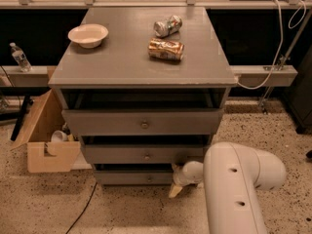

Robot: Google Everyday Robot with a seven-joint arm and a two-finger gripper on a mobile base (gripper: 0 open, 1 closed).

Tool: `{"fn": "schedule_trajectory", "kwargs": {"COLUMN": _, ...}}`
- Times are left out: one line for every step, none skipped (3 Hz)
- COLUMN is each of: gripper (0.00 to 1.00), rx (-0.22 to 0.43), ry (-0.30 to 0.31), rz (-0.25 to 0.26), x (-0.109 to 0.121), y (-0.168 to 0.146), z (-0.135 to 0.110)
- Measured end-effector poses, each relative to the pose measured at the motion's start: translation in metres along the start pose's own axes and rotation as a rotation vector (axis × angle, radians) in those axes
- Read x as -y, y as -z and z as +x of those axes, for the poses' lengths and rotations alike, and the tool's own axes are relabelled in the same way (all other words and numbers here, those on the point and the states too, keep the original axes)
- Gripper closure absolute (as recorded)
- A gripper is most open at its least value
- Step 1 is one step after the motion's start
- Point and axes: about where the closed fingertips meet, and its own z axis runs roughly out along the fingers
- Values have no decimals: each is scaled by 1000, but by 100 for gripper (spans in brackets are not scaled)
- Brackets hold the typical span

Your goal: Open bottom drawer

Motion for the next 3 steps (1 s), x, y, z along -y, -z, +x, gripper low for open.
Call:
{"fn": "schedule_trajectory", "kwargs": {"gripper": 19, "rx": -1, "ry": -12, "rz": -19, "x": -1, "y": -8, "z": 7}}
{"fn": "schedule_trajectory", "kwargs": {"gripper": 49, "rx": -13, "ry": -42, "rz": -32, "x": -14, "y": 8, "z": 29}}
{"fn": "schedule_trajectory", "kwargs": {"gripper": 72, "rx": -24, "ry": -46, "rz": -14, "x": -30, "y": 38, "z": 38}}
